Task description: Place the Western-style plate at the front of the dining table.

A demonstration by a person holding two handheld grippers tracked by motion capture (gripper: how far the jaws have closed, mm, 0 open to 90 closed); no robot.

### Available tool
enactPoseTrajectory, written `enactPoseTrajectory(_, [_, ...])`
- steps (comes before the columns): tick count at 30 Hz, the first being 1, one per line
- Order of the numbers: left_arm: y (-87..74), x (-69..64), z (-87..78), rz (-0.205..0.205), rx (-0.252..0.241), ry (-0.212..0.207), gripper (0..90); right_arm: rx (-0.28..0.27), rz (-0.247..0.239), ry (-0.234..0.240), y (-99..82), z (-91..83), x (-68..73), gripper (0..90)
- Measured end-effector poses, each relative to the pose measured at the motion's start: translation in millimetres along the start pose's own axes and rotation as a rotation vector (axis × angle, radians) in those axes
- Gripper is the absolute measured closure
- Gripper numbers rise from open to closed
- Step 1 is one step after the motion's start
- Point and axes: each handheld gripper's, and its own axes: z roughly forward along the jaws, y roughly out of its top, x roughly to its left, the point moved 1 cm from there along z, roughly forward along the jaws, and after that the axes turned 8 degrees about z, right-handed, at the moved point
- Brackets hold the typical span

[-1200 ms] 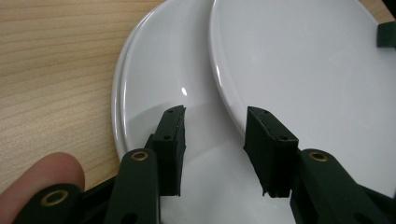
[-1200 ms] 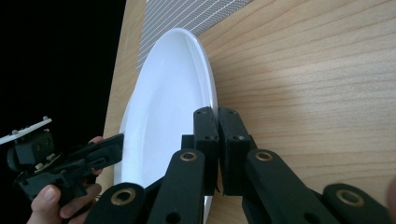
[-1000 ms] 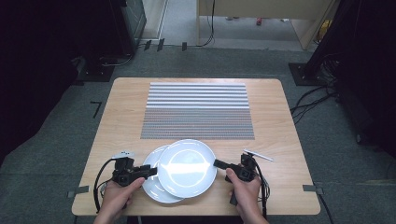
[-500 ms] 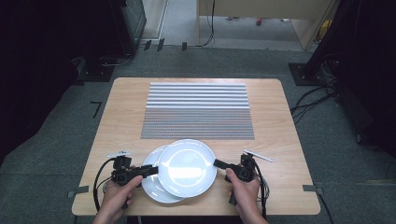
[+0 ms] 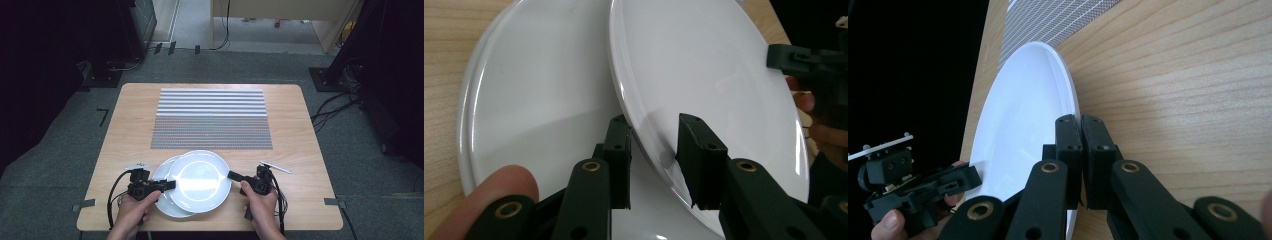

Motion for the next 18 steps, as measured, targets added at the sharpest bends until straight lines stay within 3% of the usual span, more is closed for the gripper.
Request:
enactPoseTrajectory(2, [-0.1, 1.5, -1.6, -0.017, -0.01, -0.02, 70.4, 0.001, 0.002, 0.0, 0.2, -0.6, -0.2, 88.0])
enactPoseTrajectory(5, [0.6, 1.0, -2.0, -0.023, -0.017, -0.013, 71.5, -0.003, -0.003, -0.005, -0.7, -1.3, 1.6, 88.1])
enactPoseTrajectory(13, [9.5, -4.0, -6.0, -0.024, -0.048, -0.018, 72.9, -0.028, -0.096, -0.007, 5.8, -11.0, 19.3, 88.0])
enactPoseTrajectory(18, [30.7, -11.3, -8.4, 0.0, -0.073, -0.008, 73.1, -0.036, -0.104, 0.007, 17.9, -16.9, 28.8, 88.0])
